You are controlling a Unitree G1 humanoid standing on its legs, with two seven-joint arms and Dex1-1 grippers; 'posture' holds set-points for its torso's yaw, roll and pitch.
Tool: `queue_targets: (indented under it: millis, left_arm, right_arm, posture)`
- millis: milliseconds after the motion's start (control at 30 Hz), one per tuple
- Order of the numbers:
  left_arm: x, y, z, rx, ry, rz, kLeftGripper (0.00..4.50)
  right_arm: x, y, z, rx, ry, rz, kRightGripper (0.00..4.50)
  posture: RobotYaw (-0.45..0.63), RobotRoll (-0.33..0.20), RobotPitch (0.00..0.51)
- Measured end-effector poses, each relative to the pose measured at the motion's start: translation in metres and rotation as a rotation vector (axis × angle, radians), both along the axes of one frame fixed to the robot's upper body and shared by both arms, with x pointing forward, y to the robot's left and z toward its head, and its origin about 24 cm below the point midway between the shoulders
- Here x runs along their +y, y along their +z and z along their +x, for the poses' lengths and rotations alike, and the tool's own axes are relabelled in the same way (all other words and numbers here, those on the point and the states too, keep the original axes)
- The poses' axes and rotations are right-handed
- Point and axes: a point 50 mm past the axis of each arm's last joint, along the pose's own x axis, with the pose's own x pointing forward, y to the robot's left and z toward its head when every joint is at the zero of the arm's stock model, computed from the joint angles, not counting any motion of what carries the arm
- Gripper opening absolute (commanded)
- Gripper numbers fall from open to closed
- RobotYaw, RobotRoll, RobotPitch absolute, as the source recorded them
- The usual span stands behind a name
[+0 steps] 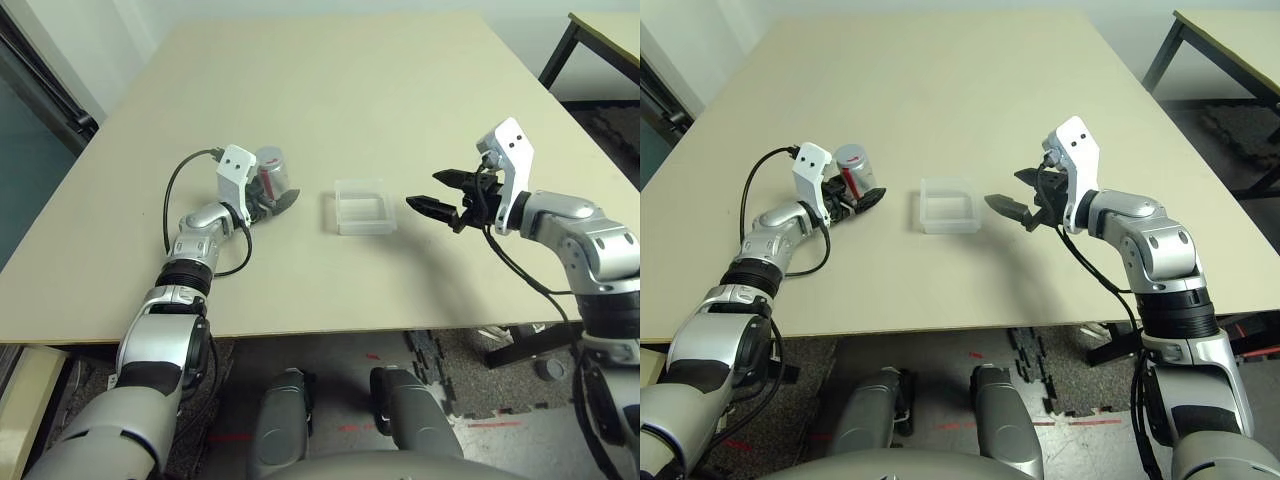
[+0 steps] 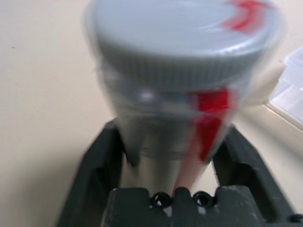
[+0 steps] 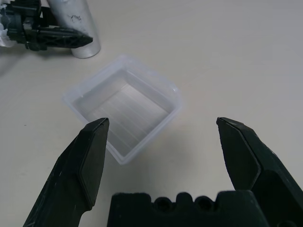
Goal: Pour the medicine from the bottle into the box.
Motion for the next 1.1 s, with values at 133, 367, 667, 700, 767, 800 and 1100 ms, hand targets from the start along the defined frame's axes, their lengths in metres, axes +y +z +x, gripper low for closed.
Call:
queue_targets:
  millis: [133, 367, 667, 700, 767, 800, 1100]
  left_arm:
    - [0.001, 0.004, 0.002, -0.005, 0.000, 0.000, 2.72]
    - [-0.003, 0.028, 0.002, -0.041, -0.135, -0.006, 2.72]
    - [-0.041, 0.077, -0.021, -0.029, -0.522, -0.030, 2.72]
    - [-0.046, 0.078, -0.024, -0.013, -0.557, -0.031, 2.72]
    - [-0.054, 0.080, -0.029, 0.006, -0.613, -0.021, 2.72]
    - [-0.058, 0.082, -0.032, 0.013, -0.643, -0.015, 2.72]
    - [-0.066, 0.082, -0.045, 0.069, -0.794, 0.048, 2.72]
  right_arm:
    - [0.003, 0.002, -0.001, -0.007, 0.046, 0.003, 4.50]
    - [0.015, 0.017, 0.001, -0.033, 0.161, -0.018, 4.50]
    - [0.053, 0.073, 0.004, -0.158, 0.313, -0.006, 4.50]
    - [0.058, 0.073, 0.004, -0.156, 0.334, -0.001, 4.50]
    - [0.068, 0.077, 0.004, -0.163, 0.372, 0.003, 4.50]
    - [0.072, 0.080, 0.003, -0.169, 0.391, 0.000, 4.50]
    - [0.086, 0.086, 0.003, -0.173, 0.473, 0.013, 4.50]
  posture:
    - [-0.03, 0.000, 0.089]
    - [0.00, 0.000, 0.085]
    - [0.03, 0.000, 0.079]
    - [0.04, 0.000, 0.080]
    - [0.04, 0.000, 0.080]
    - [0.04, 0.000, 0.080]
    - [0.05, 0.000, 0.082]
